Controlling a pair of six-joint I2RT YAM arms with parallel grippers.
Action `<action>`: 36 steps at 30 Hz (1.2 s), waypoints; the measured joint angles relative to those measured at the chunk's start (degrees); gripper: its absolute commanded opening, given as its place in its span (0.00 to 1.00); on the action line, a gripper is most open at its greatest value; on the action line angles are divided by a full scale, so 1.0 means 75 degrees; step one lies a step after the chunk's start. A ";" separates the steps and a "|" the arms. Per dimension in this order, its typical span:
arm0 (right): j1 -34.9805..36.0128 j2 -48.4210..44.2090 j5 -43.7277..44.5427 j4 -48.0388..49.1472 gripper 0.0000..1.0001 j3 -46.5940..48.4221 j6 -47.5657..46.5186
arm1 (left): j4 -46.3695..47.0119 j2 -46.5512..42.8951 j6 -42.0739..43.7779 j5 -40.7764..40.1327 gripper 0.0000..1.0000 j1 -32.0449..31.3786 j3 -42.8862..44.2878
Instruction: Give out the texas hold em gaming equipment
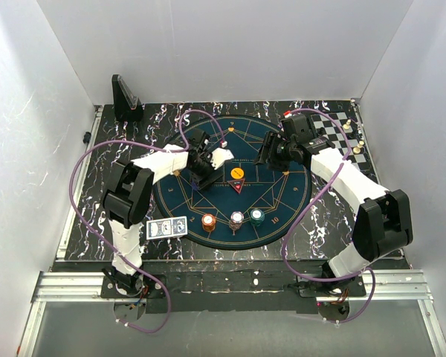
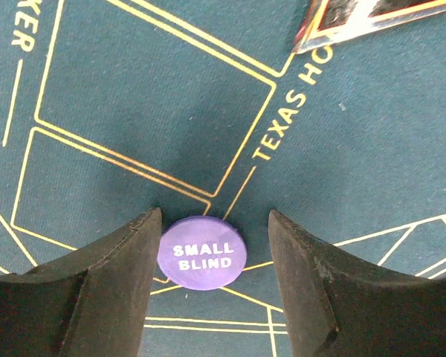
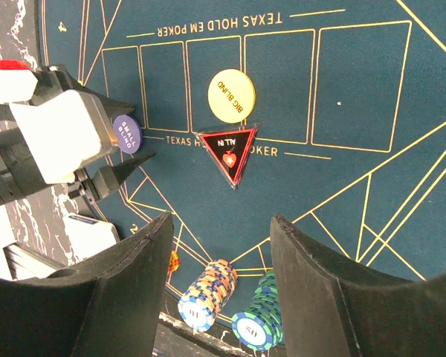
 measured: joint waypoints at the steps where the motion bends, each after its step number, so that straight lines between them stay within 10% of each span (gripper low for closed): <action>1: 0.0000 0.0000 0.0000 0.0000 0.62 0.0000 0.0000 | -0.0006 0.0000 0.0009 0.0035 0.57 0.0061 0.0000; 30: 0.0009 0.0321 -0.0029 -0.0006 0.53 0.0000 -0.0073 | -0.0163 -0.0530 0.0609 0.0353 0.39 0.3165 -0.0705; 34: 0.0122 0.0822 0.0035 -0.0108 0.52 0.0254 -0.0152 | -0.0280 -0.0726 0.0714 0.0230 0.46 0.3585 -0.0903; 36: 0.0236 0.1288 0.0178 -0.0248 0.52 0.0612 -0.0262 | -0.0370 -0.0758 0.0714 0.0201 0.69 0.3791 -0.0938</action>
